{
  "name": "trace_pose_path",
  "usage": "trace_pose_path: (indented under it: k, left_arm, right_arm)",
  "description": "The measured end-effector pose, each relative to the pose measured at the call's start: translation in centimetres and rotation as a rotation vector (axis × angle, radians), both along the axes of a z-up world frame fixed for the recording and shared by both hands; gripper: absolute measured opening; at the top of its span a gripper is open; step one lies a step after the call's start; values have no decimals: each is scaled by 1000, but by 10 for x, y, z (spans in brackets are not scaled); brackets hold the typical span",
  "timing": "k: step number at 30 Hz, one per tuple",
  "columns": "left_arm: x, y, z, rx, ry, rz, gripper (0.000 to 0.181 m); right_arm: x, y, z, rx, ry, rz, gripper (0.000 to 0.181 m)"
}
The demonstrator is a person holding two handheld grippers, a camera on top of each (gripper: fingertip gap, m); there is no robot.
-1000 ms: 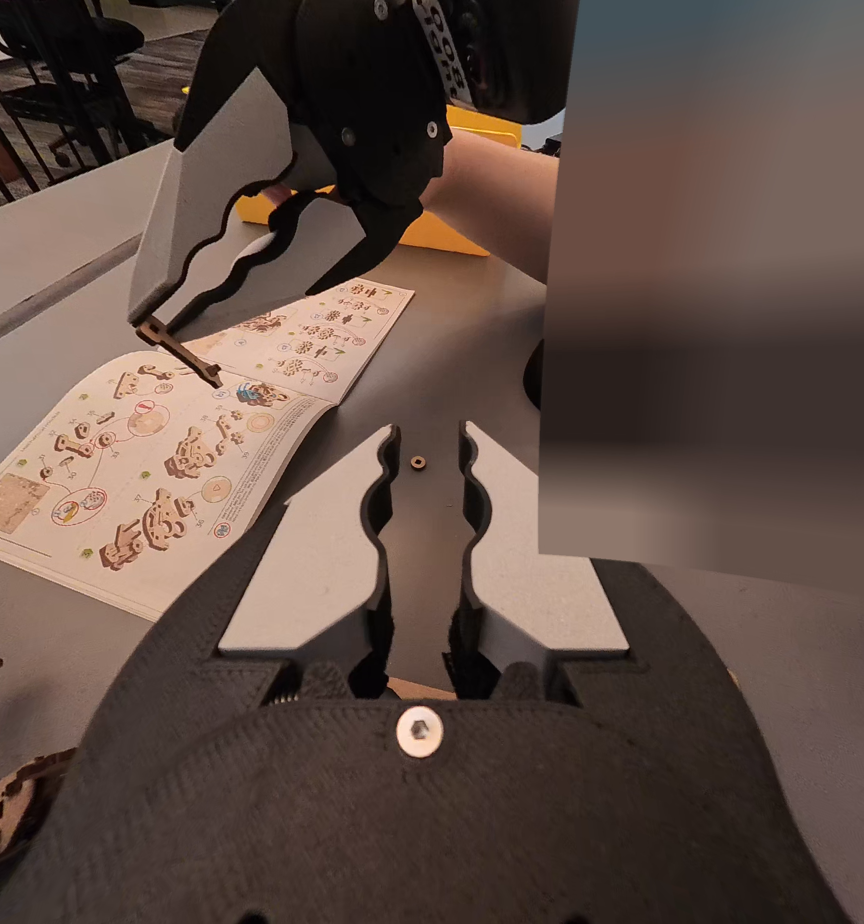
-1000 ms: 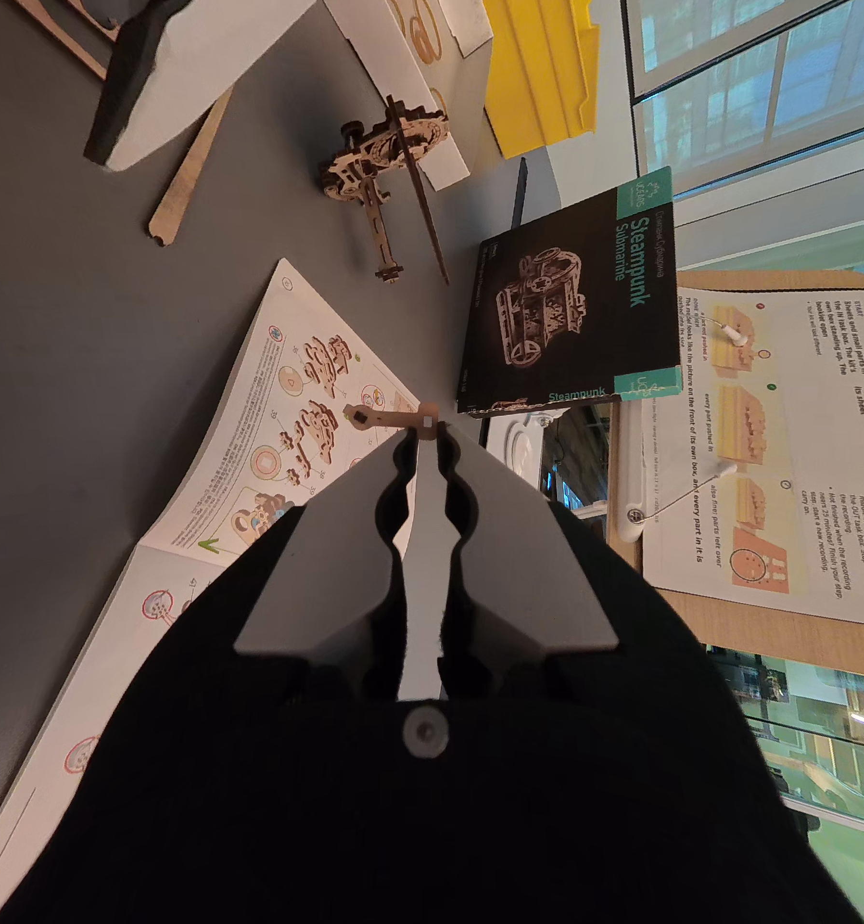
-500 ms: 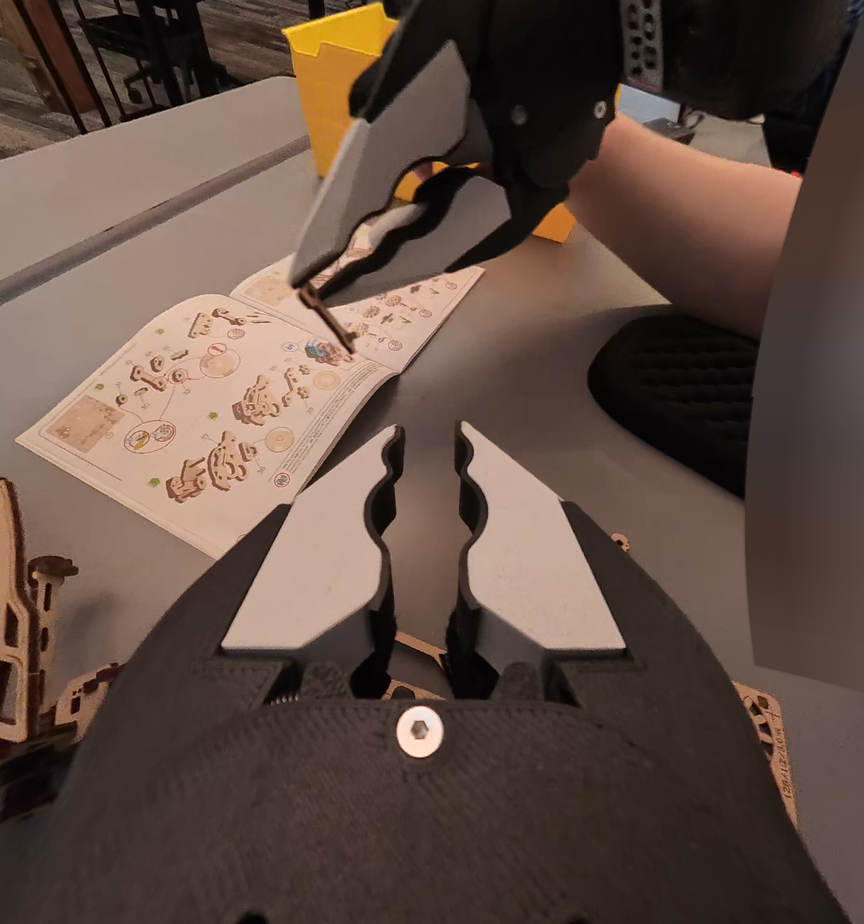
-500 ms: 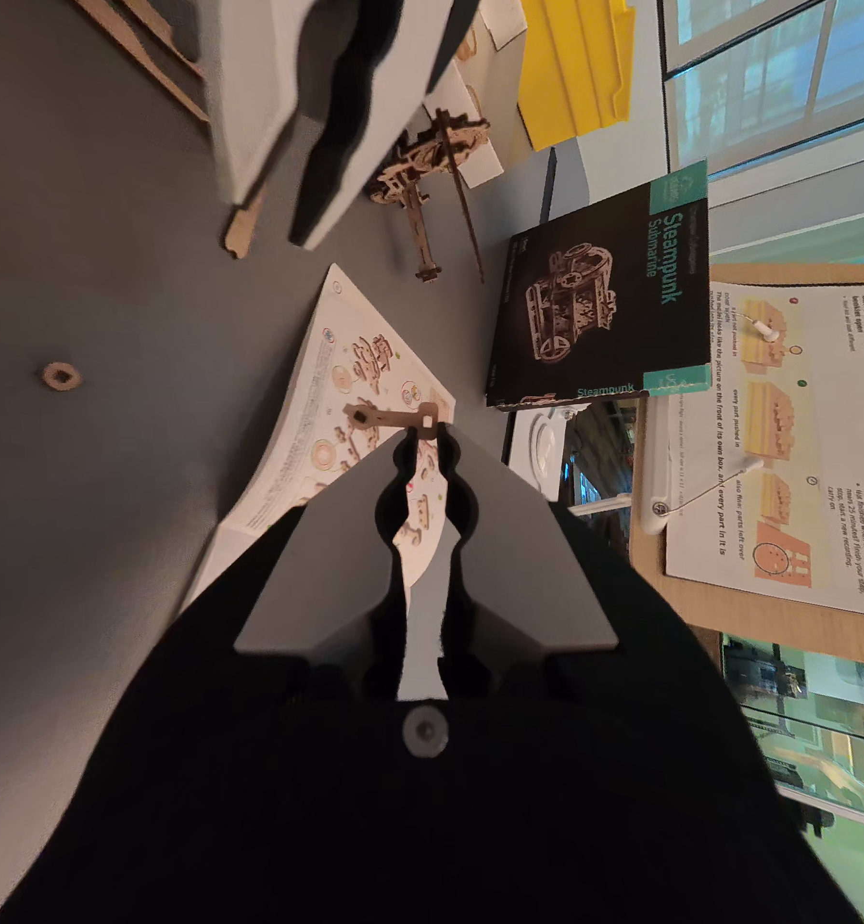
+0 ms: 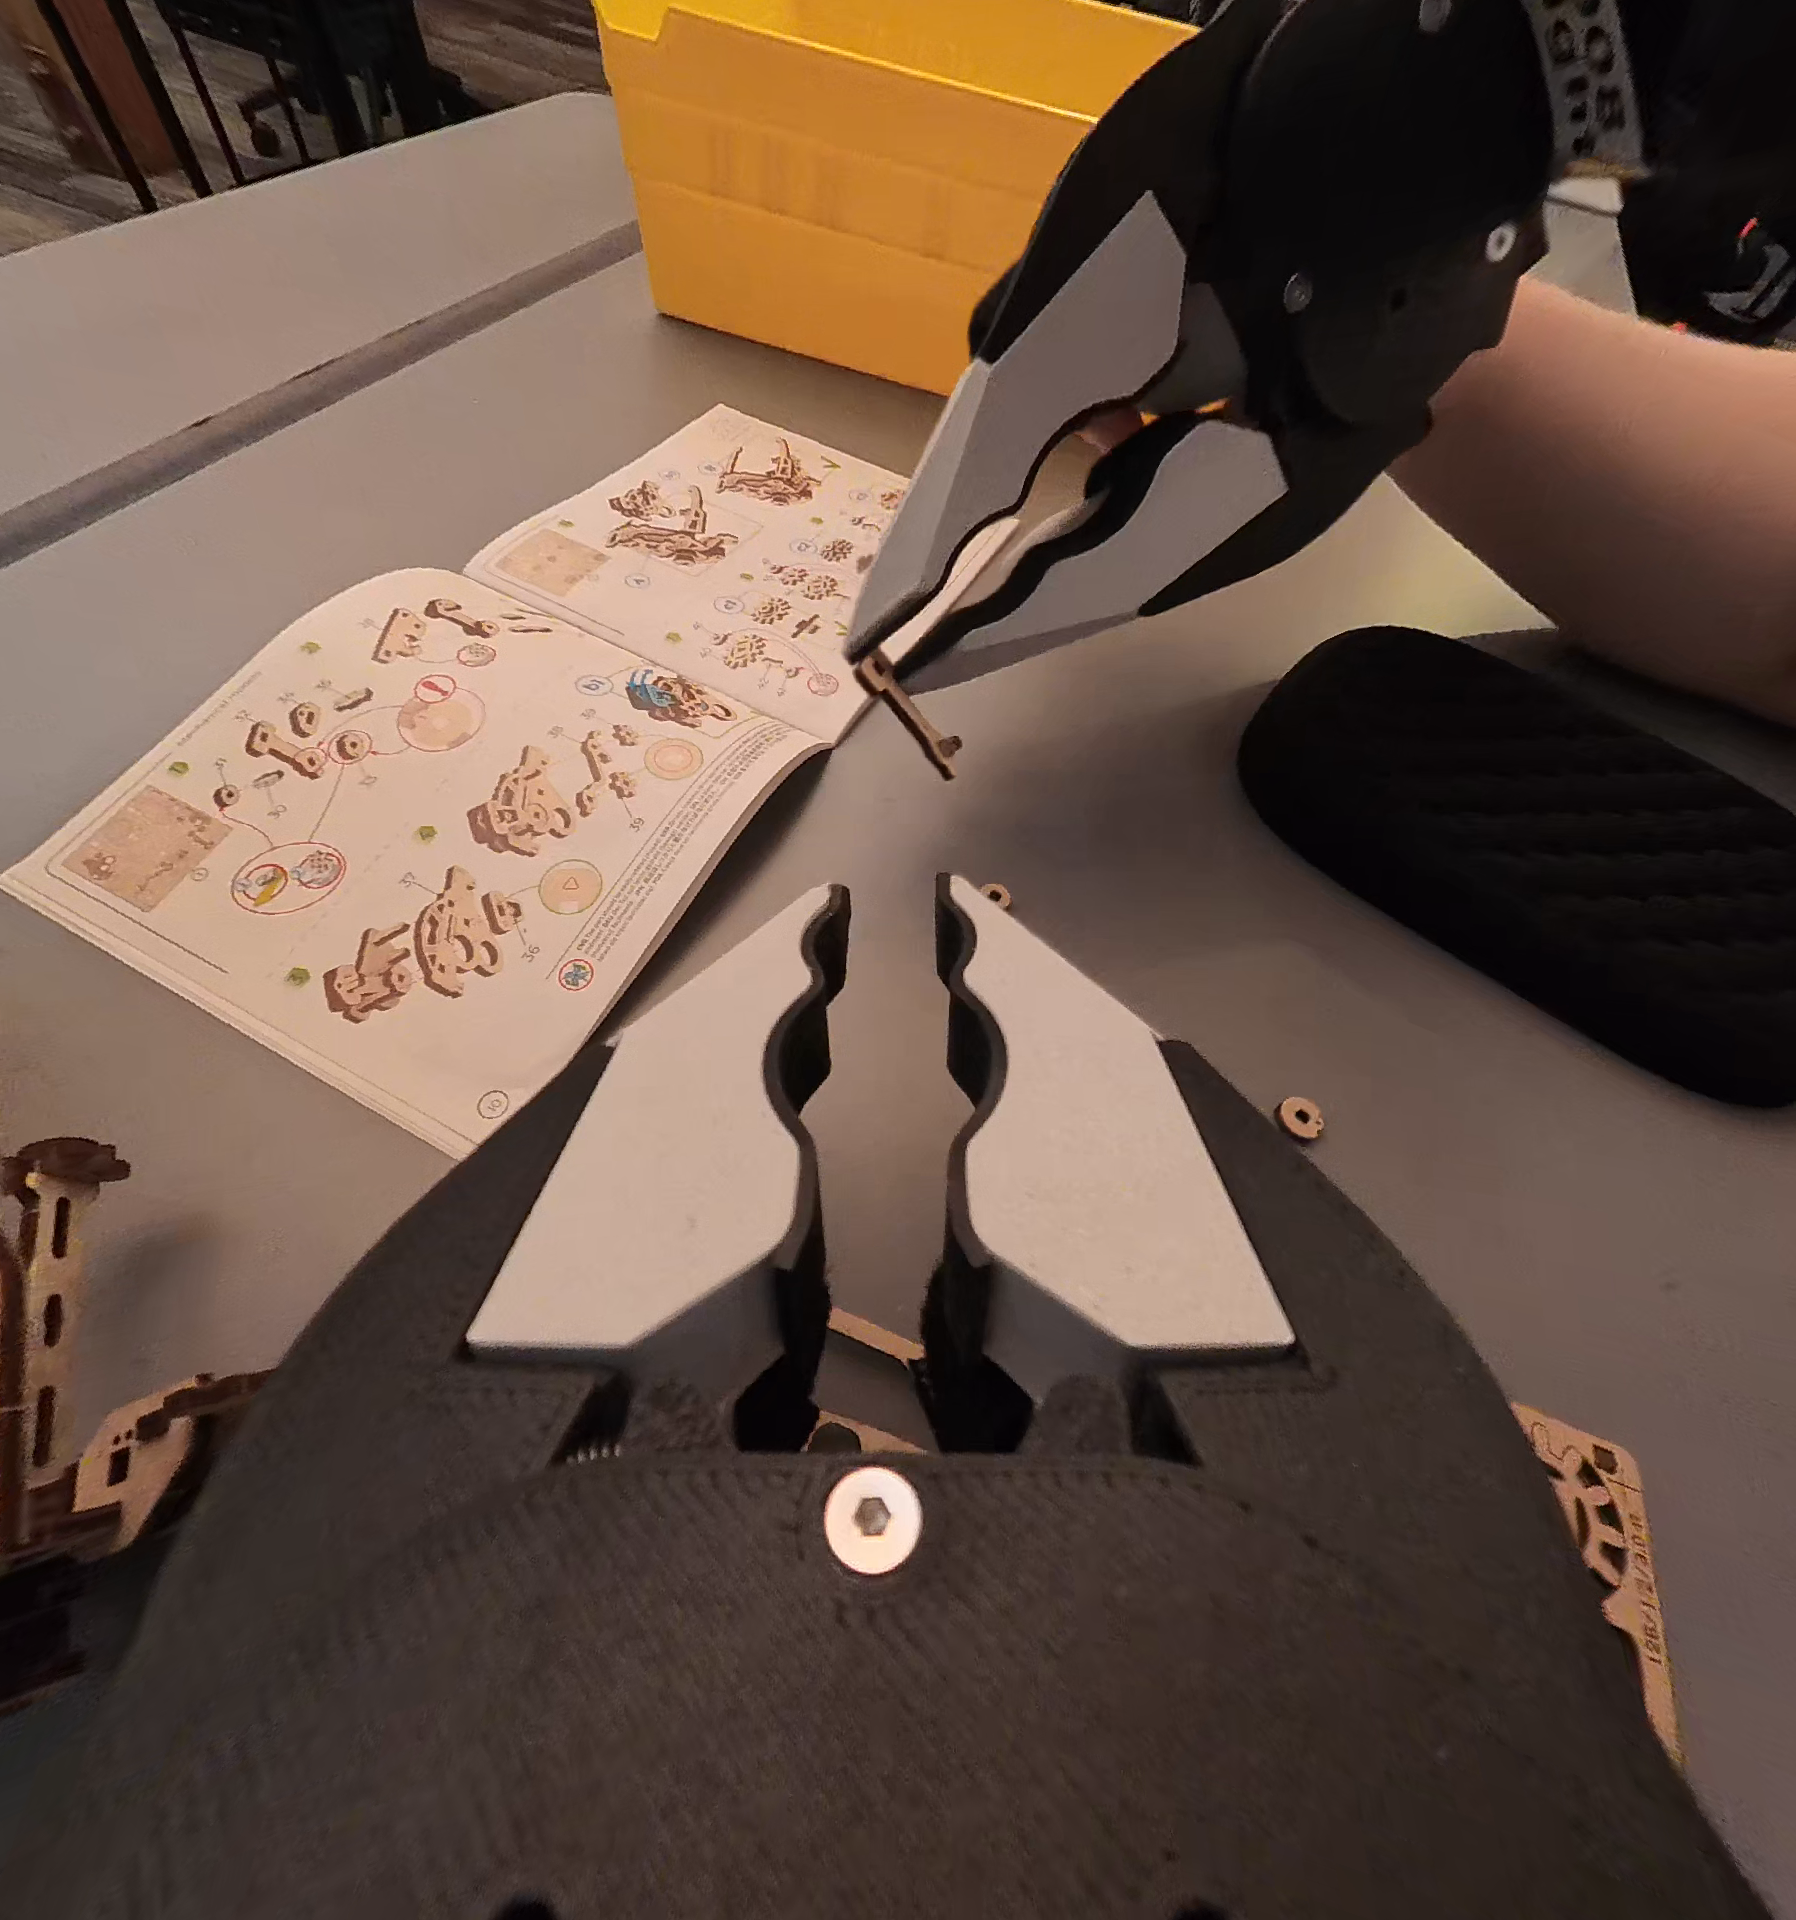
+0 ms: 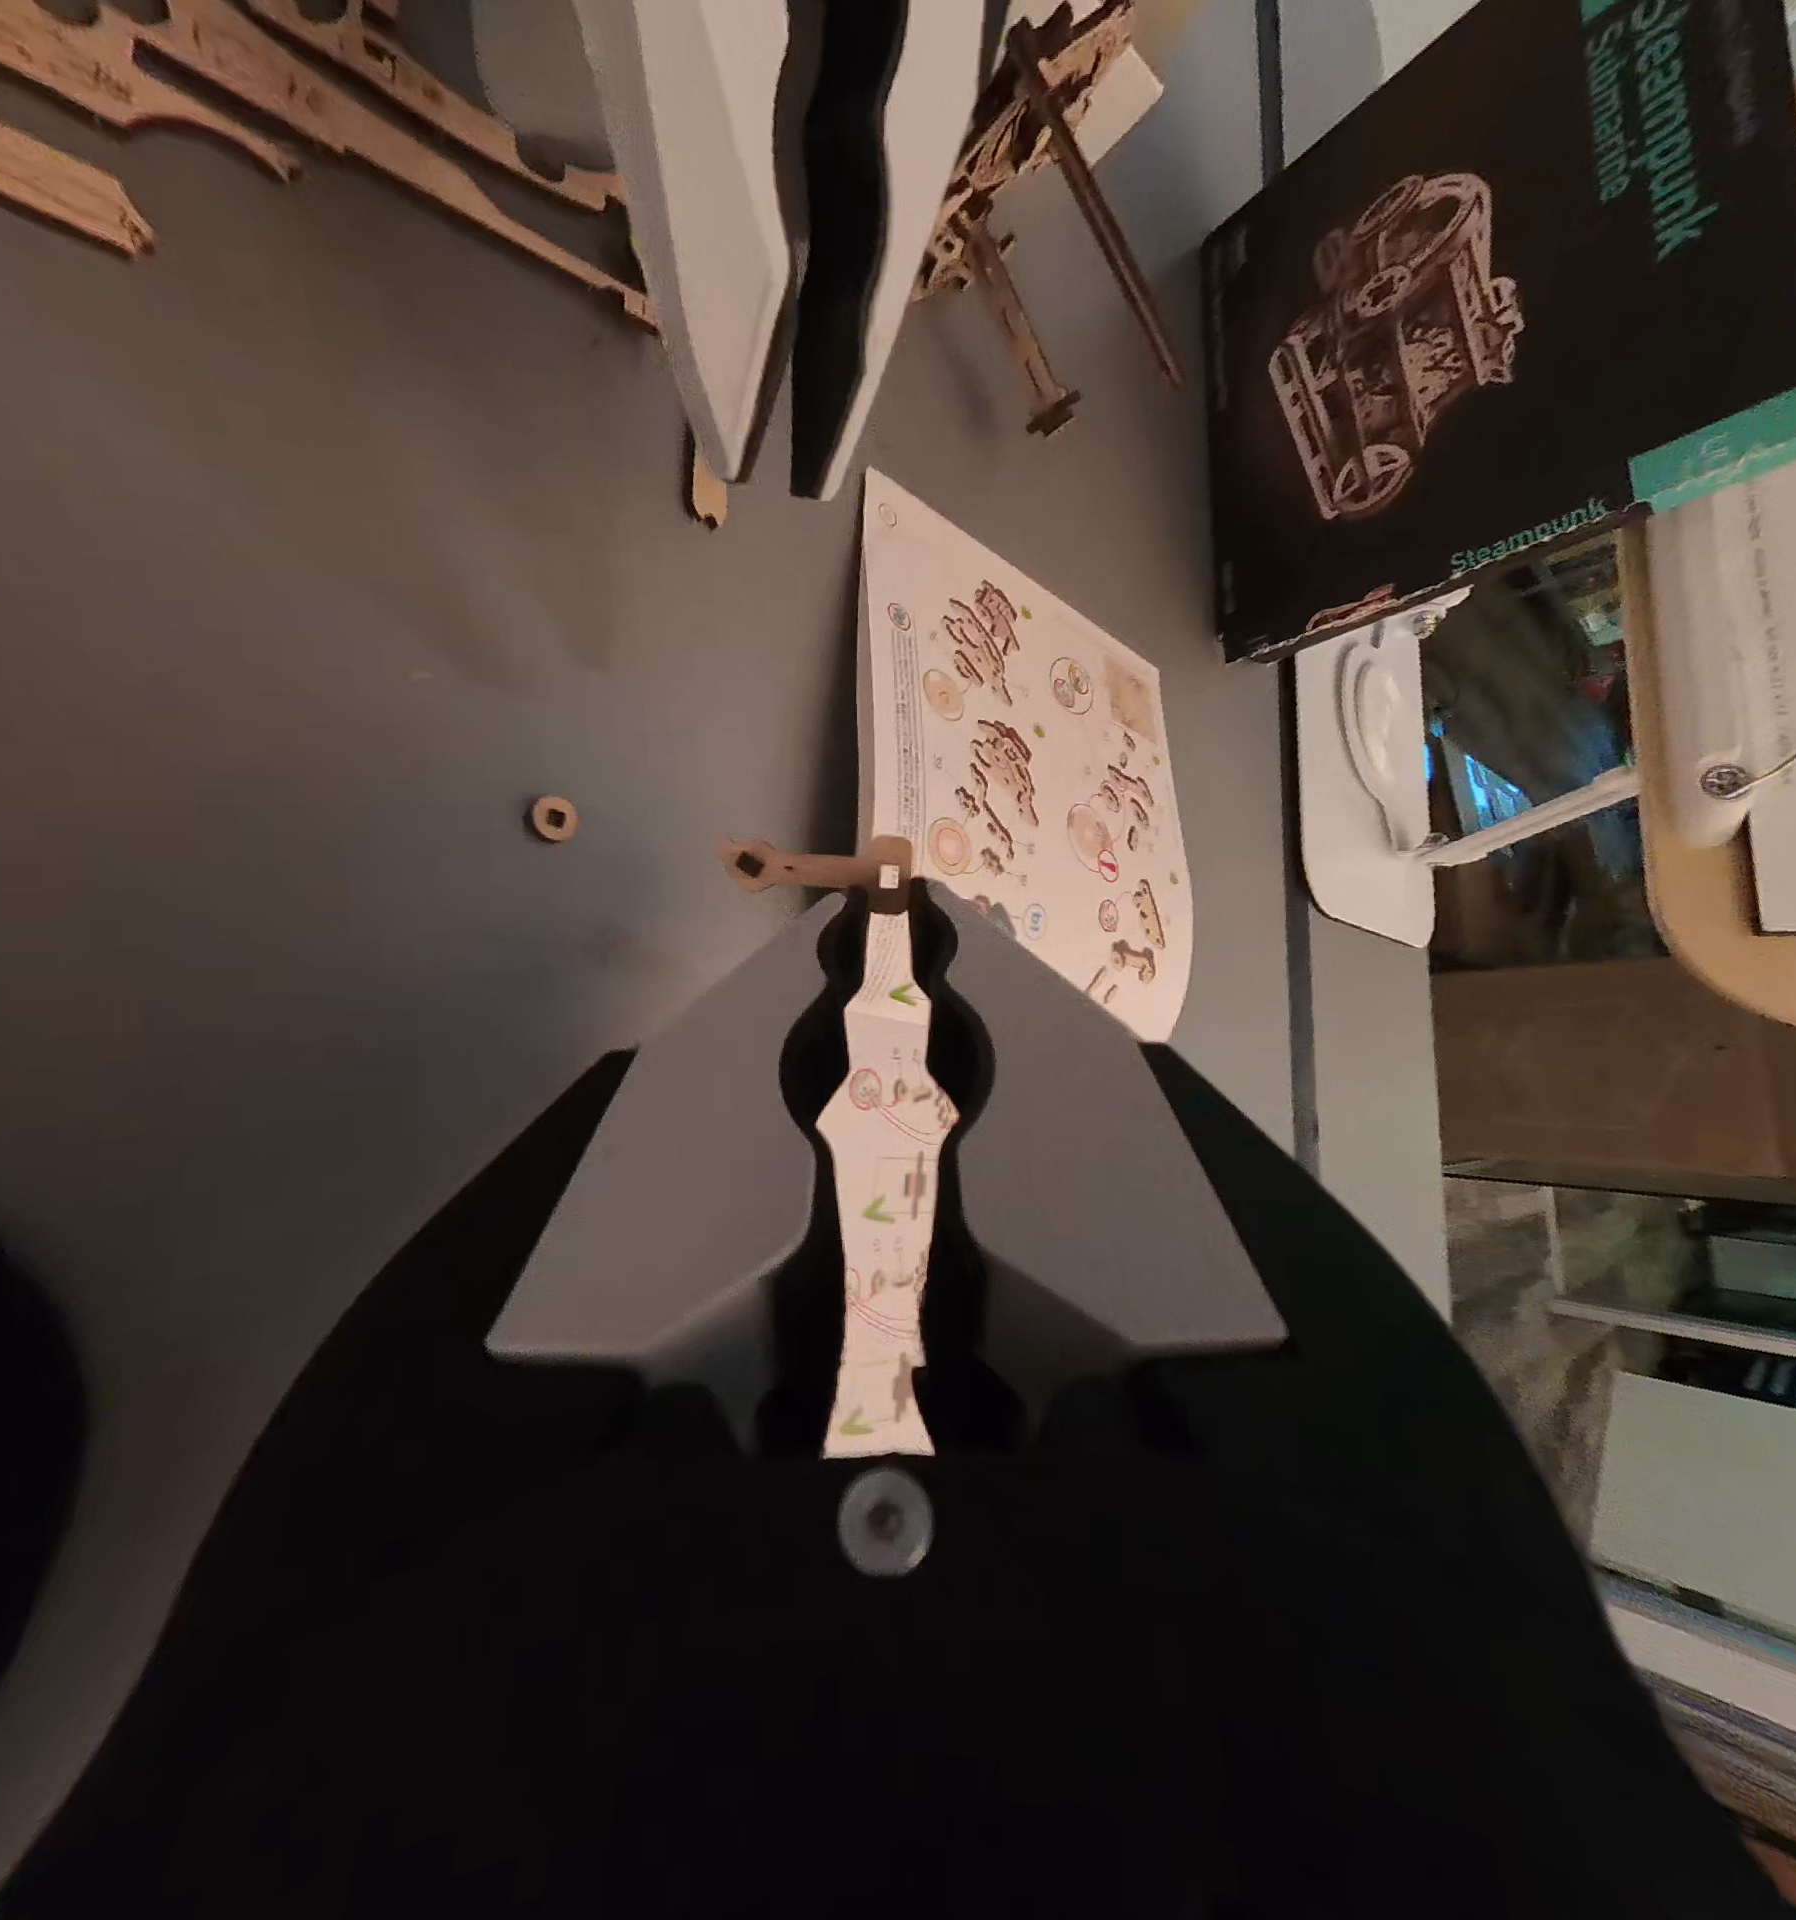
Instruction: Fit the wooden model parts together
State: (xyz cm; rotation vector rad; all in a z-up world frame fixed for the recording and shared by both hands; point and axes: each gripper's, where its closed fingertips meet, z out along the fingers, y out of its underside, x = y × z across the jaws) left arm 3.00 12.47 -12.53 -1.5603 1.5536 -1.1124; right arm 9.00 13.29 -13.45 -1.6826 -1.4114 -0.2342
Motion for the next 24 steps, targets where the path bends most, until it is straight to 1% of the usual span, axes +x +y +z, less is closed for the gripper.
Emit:
trace_pose_path:
  k: [5, 13, 24]
  left_arm:
    - [0, 0, -2, 28, 10, -2, 14]
    - [0, 1, 2, 20, -5, 8, 14]
    - [-1, 3, 4, 14, -11, 21, 14]
  right_arm:
    - [-1, -3, 0, -13, 52, 5, 6]
    - [-1, -4, -13, -113, 135, -11, 6]
    - [-2, -7, -15, -168, 175, -23, 6]
